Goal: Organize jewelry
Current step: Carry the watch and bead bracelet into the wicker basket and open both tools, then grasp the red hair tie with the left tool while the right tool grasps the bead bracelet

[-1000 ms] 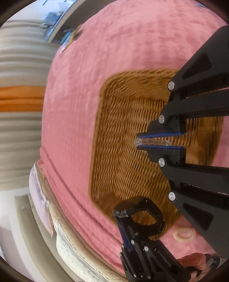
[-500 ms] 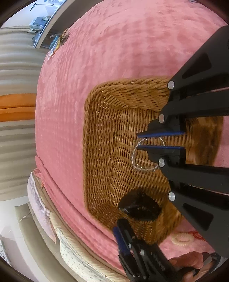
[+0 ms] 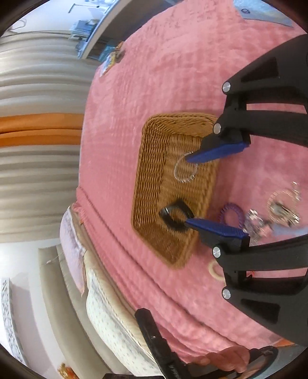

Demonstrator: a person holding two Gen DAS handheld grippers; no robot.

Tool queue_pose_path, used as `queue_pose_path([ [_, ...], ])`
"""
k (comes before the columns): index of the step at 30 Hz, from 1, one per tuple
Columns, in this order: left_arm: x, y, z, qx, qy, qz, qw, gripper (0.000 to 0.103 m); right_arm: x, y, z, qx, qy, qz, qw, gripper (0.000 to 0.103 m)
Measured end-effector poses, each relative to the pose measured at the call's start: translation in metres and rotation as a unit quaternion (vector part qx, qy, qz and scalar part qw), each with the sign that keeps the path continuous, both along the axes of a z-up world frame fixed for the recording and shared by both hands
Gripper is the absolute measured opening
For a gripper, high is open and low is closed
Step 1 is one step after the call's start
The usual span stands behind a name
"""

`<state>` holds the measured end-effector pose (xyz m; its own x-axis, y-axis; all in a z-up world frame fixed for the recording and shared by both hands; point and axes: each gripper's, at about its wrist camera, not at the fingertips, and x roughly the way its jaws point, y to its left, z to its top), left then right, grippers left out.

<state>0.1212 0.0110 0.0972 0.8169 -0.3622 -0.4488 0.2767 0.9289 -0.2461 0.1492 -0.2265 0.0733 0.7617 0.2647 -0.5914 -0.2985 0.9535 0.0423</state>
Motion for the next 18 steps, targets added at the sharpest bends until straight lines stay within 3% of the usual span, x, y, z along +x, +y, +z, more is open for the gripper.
queue_pose_path([
  [5,-0.038,0.016,-0.007,-0.017,0.001,0.004,0.9998,0.055,-0.038,0.005,-0.008,-0.021,-0.014,0.0,1.0,0.045],
  [8,-0.05,0.022,-0.023,-0.022,0.014,0.007,0.9996,0.055,-0.047,0.0,-0.026,-0.018,0.002,-0.003,1.0,0.044],
  [10,-0.052,0.026,-0.034,-0.027,0.028,0.009,0.9992,0.055,-0.05,-0.006,-0.039,0.008,0.019,0.006,1.0,0.035],
  [12,-0.055,0.029,-0.047,-0.032,0.042,0.011,0.9985,0.055,-0.049,-0.011,-0.052,0.025,0.044,0.009,0.999,0.035],
  [18,-0.049,0.031,-0.087,-0.036,0.088,0.008,0.9955,0.055,-0.042,-0.017,-0.085,0.008,0.08,-0.01,0.997,0.035],
])
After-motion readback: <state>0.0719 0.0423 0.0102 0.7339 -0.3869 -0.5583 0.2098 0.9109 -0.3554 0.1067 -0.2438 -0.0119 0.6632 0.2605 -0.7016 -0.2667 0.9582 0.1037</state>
